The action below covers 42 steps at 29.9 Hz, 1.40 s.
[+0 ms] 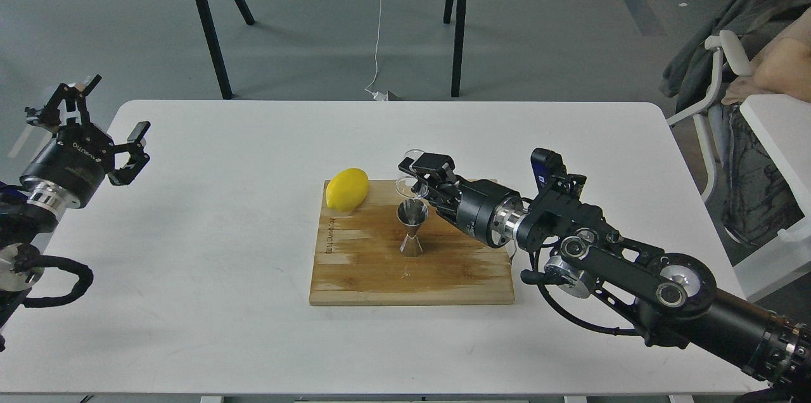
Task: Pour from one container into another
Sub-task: 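Tilt the glass cup over the jigger to pour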
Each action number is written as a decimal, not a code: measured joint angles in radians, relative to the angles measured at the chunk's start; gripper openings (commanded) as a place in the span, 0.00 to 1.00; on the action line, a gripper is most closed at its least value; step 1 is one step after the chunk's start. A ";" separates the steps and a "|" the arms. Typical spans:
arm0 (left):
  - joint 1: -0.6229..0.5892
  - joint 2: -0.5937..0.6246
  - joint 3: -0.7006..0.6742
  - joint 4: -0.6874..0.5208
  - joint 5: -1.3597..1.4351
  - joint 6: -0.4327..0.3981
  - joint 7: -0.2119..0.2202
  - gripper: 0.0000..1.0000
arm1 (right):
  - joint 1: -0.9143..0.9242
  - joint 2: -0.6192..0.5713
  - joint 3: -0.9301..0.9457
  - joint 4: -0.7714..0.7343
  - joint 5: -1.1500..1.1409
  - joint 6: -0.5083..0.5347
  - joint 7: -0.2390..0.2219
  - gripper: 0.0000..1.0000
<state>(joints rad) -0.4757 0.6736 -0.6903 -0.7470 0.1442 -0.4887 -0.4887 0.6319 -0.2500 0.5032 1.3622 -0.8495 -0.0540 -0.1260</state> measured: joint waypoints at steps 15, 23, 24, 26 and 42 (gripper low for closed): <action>-0.001 0.000 0.000 0.000 0.000 0.000 0.000 0.99 | 0.049 -0.018 -0.063 0.000 -0.037 0.001 0.002 0.34; -0.001 0.000 -0.001 0.000 0.000 0.000 0.000 0.99 | 0.062 -0.027 -0.068 0.001 -0.054 0.000 0.002 0.34; -0.001 0.000 -0.001 0.000 0.000 0.000 0.000 0.99 | 0.063 -0.028 -0.070 0.001 -0.059 0.000 0.002 0.34; -0.001 0.000 -0.001 0.000 0.000 0.000 0.000 0.99 | 0.071 -0.029 -0.082 0.001 -0.068 0.000 0.003 0.34; -0.002 0.000 0.000 0.000 0.000 0.000 0.000 0.99 | 0.112 -0.035 -0.133 0.000 -0.105 0.000 0.008 0.34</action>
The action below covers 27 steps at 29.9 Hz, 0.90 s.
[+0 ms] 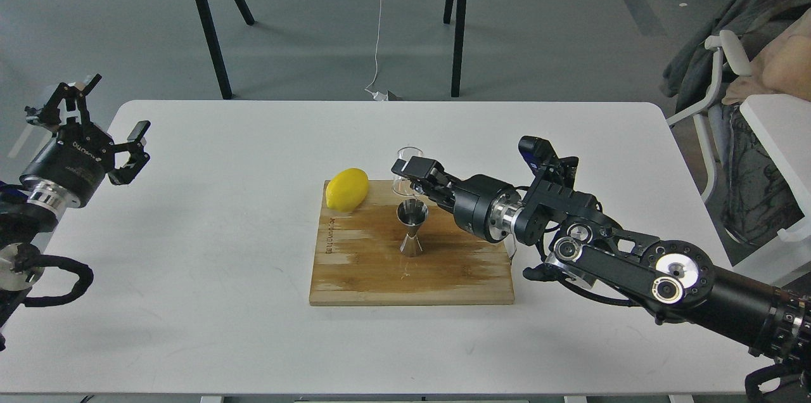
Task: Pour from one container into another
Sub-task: 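Tilt the glass cup over the jigger to pour, then tilt the glass upright and carry it back from the board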
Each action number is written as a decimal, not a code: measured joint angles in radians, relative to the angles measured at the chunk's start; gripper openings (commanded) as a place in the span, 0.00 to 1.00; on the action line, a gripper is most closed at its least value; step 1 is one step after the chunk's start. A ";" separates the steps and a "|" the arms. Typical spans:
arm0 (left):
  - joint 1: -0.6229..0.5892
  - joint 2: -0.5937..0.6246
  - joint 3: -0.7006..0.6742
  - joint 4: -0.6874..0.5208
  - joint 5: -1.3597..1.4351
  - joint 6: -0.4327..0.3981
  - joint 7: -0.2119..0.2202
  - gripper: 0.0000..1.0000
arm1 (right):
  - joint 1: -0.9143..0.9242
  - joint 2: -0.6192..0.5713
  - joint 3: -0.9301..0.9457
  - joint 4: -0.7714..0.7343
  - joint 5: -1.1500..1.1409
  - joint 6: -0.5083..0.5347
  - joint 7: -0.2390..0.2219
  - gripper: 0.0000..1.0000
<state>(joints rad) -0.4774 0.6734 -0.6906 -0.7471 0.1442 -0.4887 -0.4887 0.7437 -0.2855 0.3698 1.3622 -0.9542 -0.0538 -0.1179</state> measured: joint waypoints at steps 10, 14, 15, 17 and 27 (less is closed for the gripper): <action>0.000 0.000 0.000 0.000 0.000 0.000 0.000 0.99 | 0.021 -0.010 -0.040 0.000 -0.008 0.000 0.000 0.34; 0.002 0.000 0.000 0.000 0.000 0.000 0.000 0.99 | 0.022 -0.010 -0.041 0.000 -0.033 0.000 0.000 0.34; 0.002 0.000 0.000 0.000 0.000 0.000 0.000 0.99 | 0.022 -0.010 -0.041 0.000 -0.037 0.000 0.000 0.34; 0.002 0.000 0.000 0.000 0.000 0.000 0.000 0.99 | 0.022 -0.011 -0.042 0.000 -0.040 0.000 0.000 0.34; 0.002 0.000 0.000 0.000 0.000 0.000 0.000 0.99 | 0.036 -0.017 -0.055 0.000 -0.043 0.000 0.000 0.34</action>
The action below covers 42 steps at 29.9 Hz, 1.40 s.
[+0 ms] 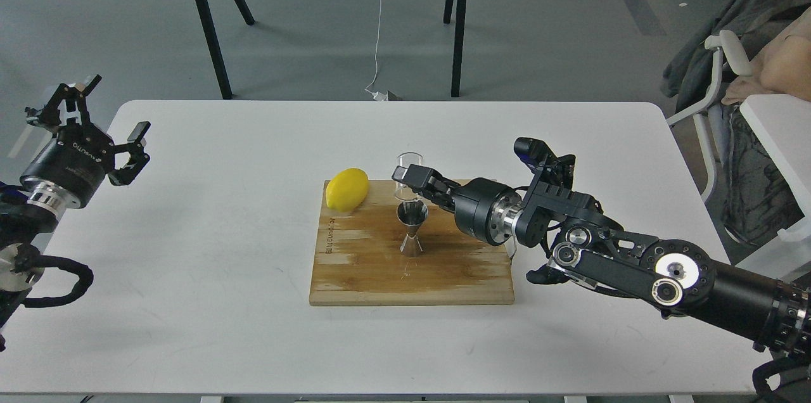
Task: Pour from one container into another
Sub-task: 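Tilt the glass upright and carry it back from the board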
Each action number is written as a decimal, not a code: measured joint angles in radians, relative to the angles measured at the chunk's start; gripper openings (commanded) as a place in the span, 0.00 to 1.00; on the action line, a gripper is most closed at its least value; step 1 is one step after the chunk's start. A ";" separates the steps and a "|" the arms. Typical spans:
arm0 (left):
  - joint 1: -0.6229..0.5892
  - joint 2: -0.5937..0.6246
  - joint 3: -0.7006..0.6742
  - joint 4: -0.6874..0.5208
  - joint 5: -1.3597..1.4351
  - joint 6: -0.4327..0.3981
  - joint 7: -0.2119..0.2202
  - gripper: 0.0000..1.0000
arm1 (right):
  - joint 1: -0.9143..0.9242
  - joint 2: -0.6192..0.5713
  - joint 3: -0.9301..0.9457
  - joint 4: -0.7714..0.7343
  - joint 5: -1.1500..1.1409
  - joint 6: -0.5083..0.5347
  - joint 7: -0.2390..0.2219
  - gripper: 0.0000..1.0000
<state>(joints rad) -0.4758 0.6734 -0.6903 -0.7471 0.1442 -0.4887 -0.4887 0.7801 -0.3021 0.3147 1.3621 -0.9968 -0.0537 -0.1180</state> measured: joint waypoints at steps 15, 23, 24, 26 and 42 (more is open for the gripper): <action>-0.002 0.003 0.000 0.000 0.000 0.000 0.000 0.99 | -0.086 0.016 0.188 0.032 0.296 -0.011 -0.001 0.33; 0.000 0.003 0.002 0.000 0.000 0.000 0.000 0.99 | -0.280 0.115 0.522 0.060 0.715 -0.054 -0.003 0.32; 0.000 0.003 0.002 0.000 0.000 0.000 0.000 0.99 | -0.308 0.128 0.574 0.060 0.770 -0.063 -0.003 0.32; 0.000 0.003 0.002 0.000 0.000 0.000 0.000 0.99 | -0.364 0.150 0.677 0.060 0.864 -0.076 -0.003 0.32; 0.004 -0.002 0.007 0.000 0.000 0.000 0.000 0.99 | -0.719 0.241 1.254 -0.062 1.148 -0.136 -0.004 0.32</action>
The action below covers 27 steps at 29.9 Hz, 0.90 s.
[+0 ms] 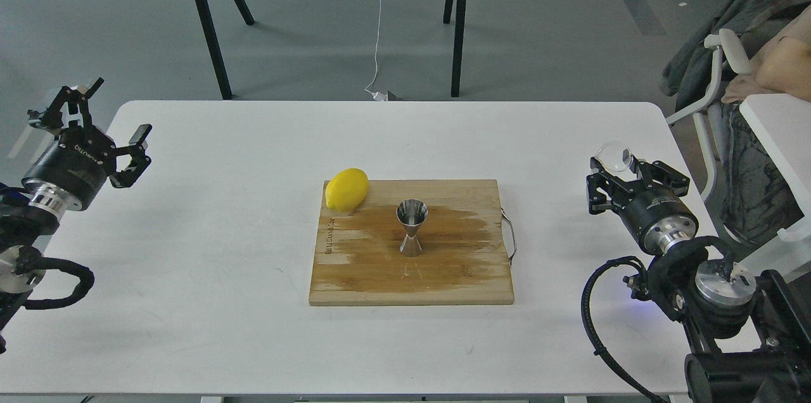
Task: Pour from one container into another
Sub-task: 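Tilt the glass upright and carry it back from the board, then lower the glass cup onto the table near the right arm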
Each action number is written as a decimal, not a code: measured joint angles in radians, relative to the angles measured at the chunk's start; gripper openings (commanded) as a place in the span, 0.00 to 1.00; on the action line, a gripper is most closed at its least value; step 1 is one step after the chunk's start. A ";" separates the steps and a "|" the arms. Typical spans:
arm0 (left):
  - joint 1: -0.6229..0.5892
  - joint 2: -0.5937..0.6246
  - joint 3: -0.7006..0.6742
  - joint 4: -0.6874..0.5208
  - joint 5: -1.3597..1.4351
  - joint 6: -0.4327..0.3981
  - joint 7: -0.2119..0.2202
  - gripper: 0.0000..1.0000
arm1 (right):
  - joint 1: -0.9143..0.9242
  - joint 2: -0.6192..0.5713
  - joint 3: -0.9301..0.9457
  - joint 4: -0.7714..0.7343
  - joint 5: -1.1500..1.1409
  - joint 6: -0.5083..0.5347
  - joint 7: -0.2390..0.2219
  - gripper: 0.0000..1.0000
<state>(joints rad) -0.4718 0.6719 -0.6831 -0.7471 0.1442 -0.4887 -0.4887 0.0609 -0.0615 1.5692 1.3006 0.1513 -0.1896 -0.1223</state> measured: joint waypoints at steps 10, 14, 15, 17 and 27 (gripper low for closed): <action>0.001 0.000 0.000 0.001 0.000 0.000 0.000 0.99 | -0.031 -0.001 0.009 -0.083 0.013 0.004 -0.005 0.33; 0.002 0.000 0.000 0.002 0.000 0.000 0.000 0.99 | -0.032 0.000 -0.004 -0.087 0.014 0.004 -0.005 0.33; 0.002 0.000 0.000 0.002 0.000 0.000 0.000 0.99 | -0.032 0.001 -0.007 -0.088 0.014 0.004 -0.005 0.33; 0.002 0.000 -0.001 0.002 0.000 0.000 0.000 0.99 | -0.032 0.001 -0.010 -0.094 0.013 0.005 -0.005 0.33; 0.001 0.001 -0.001 0.002 0.000 0.000 0.000 0.99 | -0.028 0.002 -0.042 -0.123 0.013 0.014 -0.008 0.40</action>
<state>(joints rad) -0.4708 0.6732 -0.6842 -0.7455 0.1442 -0.4887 -0.4887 0.0330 -0.0598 1.5273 1.1774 0.1641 -0.1755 -0.1307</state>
